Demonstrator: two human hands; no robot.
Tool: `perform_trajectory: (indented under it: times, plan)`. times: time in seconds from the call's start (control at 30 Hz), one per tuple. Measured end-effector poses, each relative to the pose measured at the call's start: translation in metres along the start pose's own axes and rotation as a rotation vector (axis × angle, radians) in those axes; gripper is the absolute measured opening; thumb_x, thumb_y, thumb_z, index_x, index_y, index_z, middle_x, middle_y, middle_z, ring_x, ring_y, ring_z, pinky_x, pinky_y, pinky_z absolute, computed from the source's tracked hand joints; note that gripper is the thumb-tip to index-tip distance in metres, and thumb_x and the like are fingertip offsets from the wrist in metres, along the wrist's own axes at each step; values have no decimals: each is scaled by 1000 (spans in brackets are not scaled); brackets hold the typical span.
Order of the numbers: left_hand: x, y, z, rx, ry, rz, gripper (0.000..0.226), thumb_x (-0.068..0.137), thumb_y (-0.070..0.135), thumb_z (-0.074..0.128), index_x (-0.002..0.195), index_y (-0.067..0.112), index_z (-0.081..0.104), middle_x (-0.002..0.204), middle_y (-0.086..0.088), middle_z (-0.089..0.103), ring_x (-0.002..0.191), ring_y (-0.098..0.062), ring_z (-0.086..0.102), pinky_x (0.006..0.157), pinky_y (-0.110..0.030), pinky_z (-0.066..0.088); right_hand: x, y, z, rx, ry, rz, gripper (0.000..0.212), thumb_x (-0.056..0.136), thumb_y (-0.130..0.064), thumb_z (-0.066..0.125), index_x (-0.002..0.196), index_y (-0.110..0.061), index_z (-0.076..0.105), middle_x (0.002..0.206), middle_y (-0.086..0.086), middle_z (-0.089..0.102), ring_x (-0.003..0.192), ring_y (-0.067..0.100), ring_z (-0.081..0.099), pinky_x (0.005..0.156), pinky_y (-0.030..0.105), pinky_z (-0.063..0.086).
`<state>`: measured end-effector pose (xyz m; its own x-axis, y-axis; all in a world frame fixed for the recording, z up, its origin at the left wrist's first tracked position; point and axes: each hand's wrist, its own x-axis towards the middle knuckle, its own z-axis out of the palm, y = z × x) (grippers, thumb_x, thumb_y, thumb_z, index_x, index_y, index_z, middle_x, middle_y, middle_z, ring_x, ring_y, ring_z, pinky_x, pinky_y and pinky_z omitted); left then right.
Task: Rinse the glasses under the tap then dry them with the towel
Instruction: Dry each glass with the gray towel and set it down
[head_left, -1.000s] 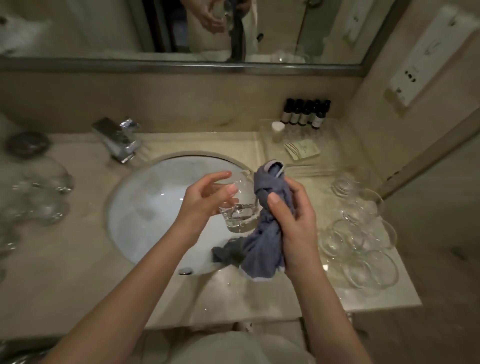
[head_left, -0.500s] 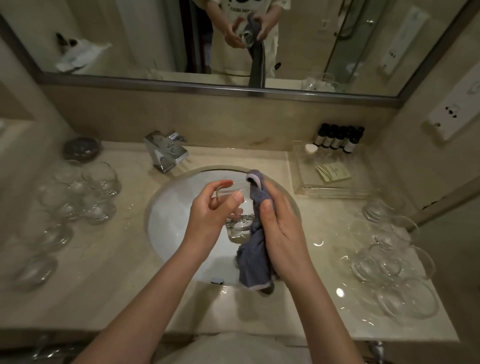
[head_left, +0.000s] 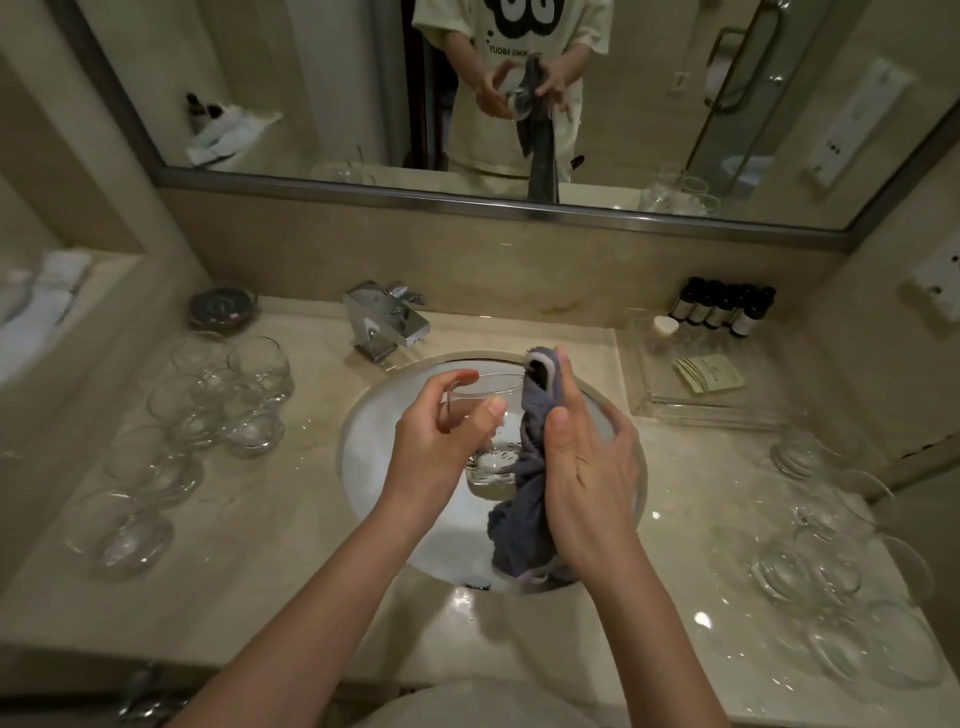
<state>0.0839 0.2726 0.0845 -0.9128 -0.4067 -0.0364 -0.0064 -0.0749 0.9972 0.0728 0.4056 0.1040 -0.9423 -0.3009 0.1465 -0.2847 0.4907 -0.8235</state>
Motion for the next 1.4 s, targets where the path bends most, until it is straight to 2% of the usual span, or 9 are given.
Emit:
perform_trajectory:
  times: [0.1,0.2,0.37,0.53,0.7,0.97,1.03,1.13,1.4]
  plan:
    - [5,6,-7,36,-16,38,52,58,56,66,104,34,60,79,8,73,68,-8,66,72,-31,56,3,-2,20,331,172,-24,42,91,-70,27,130,-55,26,137,-36,38,134,2,34,107,15,29]
    - [9,14,-13,24,-73,50,52,58,55,66,105,33,61,80,10,72,70,-6,65,73,-30,55,3,-5,37,441,350,-14,48,84,-76,37,113,-39,35,121,-6,46,109,-3,49,90,12,38]
    - [9,22,-20,-33,-117,6,54,58,56,61,105,29,61,85,-2,69,69,-8,63,66,-18,51,0,-20,47,489,480,-62,34,87,-49,52,111,-31,36,115,-13,46,102,-19,48,86,3,36]
    - [3,19,-30,-117,-113,-68,59,59,55,58,108,23,64,94,-17,72,80,-26,64,74,-33,51,-1,-32,55,436,427,-110,29,97,-38,41,124,-41,50,132,-15,57,123,-4,51,100,14,40]
    - [-6,14,-45,-321,-188,-213,62,55,57,55,99,16,68,77,-8,69,62,-17,59,58,-29,47,6,-38,58,968,240,338,26,102,-29,40,91,-21,62,70,-8,67,60,6,62,56,21,51]
    - [-20,9,-37,-74,64,-129,40,79,62,51,94,25,47,91,1,60,68,-10,60,65,-26,46,-10,-30,66,723,346,266,29,104,-31,36,113,-25,63,101,-8,68,96,9,64,88,30,49]
    - [-26,12,-33,-15,53,-114,35,91,60,47,98,26,50,100,2,64,77,-9,64,73,-27,48,-12,-34,65,657,379,215,27,104,-33,36,115,-29,60,104,-9,68,99,5,63,87,24,48]
    - [-31,15,-30,-39,28,-134,63,64,68,65,109,28,51,108,6,63,89,-6,68,82,-25,50,-14,-41,66,606,392,125,33,97,-42,36,117,-27,58,104,-9,67,97,5,63,82,20,49]
    - [-29,20,-36,-254,-130,-333,63,60,67,60,97,18,74,85,0,68,80,-14,63,74,-29,51,-7,-36,44,898,243,297,33,105,-29,33,84,-26,59,71,-15,67,69,1,62,66,15,51]
